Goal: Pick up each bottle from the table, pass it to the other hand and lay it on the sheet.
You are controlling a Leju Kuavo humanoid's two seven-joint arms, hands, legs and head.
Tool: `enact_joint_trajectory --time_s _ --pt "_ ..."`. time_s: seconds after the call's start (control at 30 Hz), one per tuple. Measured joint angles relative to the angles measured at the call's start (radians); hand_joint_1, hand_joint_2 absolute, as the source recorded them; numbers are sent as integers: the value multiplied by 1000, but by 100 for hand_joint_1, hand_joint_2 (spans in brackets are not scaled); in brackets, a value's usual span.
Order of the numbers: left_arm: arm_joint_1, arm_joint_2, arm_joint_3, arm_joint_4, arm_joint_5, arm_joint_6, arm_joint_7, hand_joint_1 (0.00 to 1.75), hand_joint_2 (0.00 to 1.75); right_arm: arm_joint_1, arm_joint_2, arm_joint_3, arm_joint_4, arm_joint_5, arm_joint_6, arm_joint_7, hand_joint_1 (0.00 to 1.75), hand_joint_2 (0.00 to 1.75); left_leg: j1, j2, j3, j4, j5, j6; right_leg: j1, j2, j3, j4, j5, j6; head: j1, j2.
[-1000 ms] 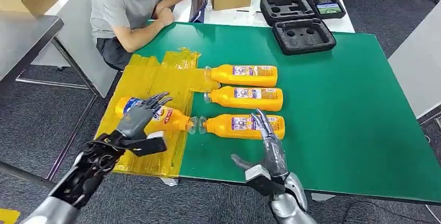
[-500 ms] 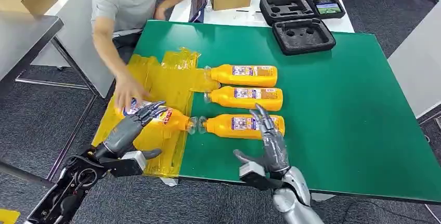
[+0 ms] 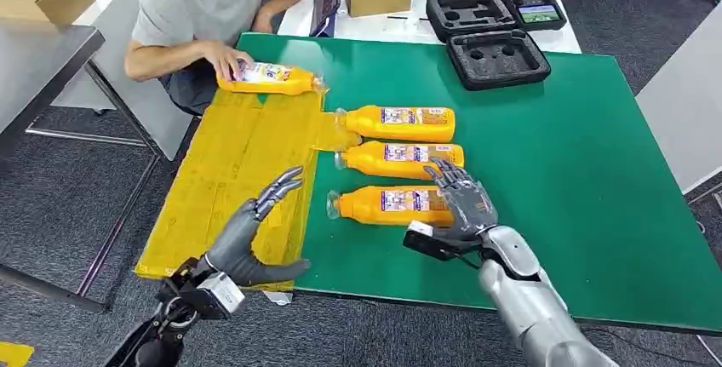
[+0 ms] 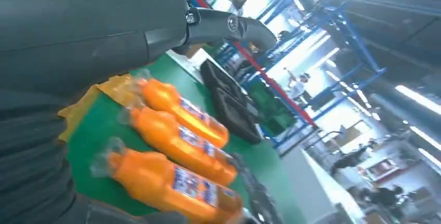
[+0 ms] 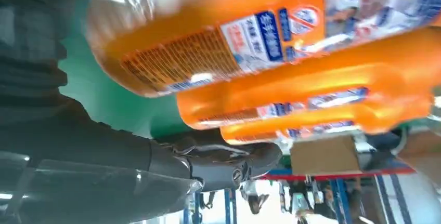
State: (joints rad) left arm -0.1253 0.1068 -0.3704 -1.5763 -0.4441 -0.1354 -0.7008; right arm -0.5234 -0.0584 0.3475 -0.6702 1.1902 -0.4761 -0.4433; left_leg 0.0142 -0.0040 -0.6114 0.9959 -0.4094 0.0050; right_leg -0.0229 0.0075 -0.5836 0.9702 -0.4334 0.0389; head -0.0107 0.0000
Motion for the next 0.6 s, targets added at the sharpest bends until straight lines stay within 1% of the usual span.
enact_joint_trajectory --time_s 0.23,0.47,0.6 --pt "4 -14 -39 -3 -15 4 0 0 175 -47 -2 0 82 -1 3 -21 0 175 0 0 0 0 0 0 0 0 0 0 0 0 0 0" --pt "3 -15 -56 -2 -21 -10 0 0 175 -61 4 -1 119 -32 64 -61 0 175 0 0 0 0 0 0 0 0 0 0 0 0 0 0" --pt "2 -15 -63 -2 -24 -10 0 0 175 -62 8 -1 131 -35 73 -64 0 175 0 0 0 0 0 0 0 0 0 0 0 0 0 0"
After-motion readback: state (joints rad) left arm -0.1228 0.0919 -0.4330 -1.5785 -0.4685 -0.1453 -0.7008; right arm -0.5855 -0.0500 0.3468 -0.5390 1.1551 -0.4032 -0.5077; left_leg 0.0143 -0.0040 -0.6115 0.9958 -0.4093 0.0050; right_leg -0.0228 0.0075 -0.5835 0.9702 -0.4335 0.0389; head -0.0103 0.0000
